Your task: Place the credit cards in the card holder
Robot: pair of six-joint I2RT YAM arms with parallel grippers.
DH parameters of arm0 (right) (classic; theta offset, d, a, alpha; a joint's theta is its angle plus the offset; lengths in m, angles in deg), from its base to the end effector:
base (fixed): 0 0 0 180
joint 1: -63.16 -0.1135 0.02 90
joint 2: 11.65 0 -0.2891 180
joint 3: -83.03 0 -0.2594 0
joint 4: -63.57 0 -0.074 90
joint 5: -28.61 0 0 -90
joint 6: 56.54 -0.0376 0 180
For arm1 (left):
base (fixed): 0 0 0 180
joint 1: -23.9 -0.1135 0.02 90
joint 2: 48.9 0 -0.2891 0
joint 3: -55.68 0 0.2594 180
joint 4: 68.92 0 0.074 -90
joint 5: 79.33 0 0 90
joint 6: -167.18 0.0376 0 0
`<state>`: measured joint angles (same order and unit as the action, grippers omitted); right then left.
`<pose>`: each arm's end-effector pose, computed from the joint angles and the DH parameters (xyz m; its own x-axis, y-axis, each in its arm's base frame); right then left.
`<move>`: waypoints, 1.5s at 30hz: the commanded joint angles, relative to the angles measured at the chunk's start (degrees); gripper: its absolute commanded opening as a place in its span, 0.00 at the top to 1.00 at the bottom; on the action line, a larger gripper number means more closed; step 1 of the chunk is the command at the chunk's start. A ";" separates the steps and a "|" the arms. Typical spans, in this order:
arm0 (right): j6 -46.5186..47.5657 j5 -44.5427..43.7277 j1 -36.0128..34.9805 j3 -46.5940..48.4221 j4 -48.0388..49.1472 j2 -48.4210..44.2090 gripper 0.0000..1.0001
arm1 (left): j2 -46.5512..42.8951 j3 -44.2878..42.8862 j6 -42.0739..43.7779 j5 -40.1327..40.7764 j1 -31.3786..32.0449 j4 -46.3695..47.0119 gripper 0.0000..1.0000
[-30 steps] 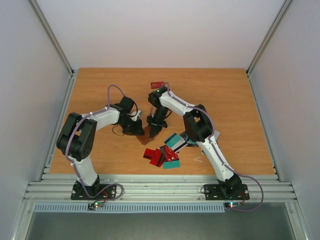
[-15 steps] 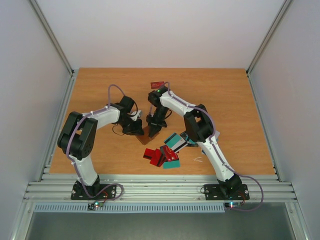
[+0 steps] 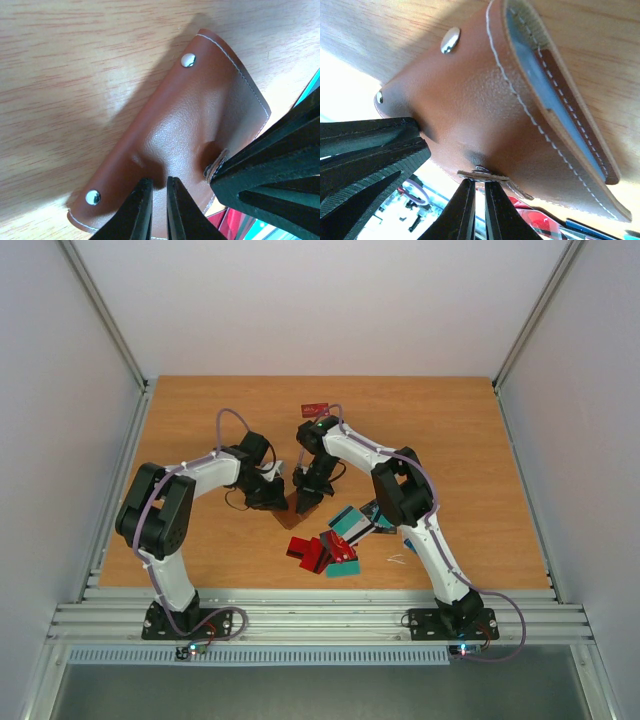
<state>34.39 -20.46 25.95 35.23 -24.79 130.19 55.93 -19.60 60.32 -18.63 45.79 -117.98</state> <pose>0.3744 0.3152 0.1473 -0.7823 -0.6094 0.1286 -0.3970 0.6470 0.6509 0.3093 -0.1441 0.1604 -0.9908 0.1255 -0.0499 0.1332 0.8459 -0.5164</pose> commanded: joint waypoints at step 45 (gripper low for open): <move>-9.94 -9.99 0.97 34.63 -18.29 28.83 0.99 | 7.46 2.68 -0.57 -2.44 3.86 4.61 0.88</move>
<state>26.42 -22.74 28.52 71.66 -45.81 149.69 56.96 -19.51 59.75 -21.75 46.81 -115.86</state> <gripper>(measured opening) 0.014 0.116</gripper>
